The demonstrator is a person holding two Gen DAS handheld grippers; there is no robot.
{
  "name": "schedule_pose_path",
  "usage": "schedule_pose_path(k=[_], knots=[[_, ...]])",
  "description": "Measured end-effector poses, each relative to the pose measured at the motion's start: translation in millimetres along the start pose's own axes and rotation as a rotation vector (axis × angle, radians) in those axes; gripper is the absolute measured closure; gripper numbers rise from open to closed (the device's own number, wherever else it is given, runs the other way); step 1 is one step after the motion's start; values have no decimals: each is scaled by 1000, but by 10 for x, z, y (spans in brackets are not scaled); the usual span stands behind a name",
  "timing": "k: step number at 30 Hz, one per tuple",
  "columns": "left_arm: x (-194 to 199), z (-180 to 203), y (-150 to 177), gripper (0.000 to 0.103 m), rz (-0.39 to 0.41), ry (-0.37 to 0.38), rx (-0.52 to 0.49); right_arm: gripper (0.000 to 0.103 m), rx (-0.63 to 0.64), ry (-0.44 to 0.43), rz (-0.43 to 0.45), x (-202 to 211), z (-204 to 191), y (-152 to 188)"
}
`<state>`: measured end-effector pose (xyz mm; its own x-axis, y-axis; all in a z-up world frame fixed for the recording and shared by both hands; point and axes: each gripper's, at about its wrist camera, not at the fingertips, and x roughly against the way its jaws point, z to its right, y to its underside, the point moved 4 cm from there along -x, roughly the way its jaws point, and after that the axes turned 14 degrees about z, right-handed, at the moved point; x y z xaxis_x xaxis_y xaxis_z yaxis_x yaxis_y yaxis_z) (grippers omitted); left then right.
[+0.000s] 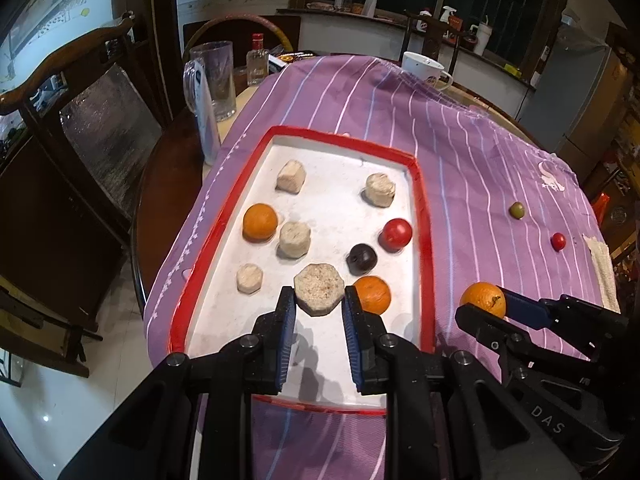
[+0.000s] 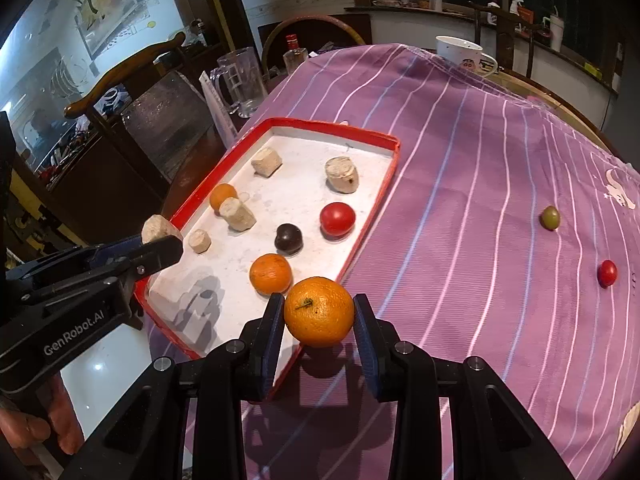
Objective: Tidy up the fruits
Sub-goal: 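Carry the bread piece and orange over the tray with both tools, then lower the bread piece and orange into the tray and open both tools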
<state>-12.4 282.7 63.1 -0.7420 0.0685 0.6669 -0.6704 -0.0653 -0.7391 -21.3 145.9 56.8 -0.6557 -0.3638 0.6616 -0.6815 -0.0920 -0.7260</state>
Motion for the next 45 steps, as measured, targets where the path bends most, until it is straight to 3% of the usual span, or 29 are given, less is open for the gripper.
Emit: schedule_pose_path(k=[18, 29, 45], knots=[[-281, -375, 144, 80, -82, -45, 61, 65, -4, -24, -26, -185, -70, 70], [-446, -524, 290, 80, -145, -46, 81, 65, 14, -84, -50, -364, -309, 187], [-674, -437, 328, 80, -191, -34, 18, 65, 61, -97, -68, -540, -482, 313]])
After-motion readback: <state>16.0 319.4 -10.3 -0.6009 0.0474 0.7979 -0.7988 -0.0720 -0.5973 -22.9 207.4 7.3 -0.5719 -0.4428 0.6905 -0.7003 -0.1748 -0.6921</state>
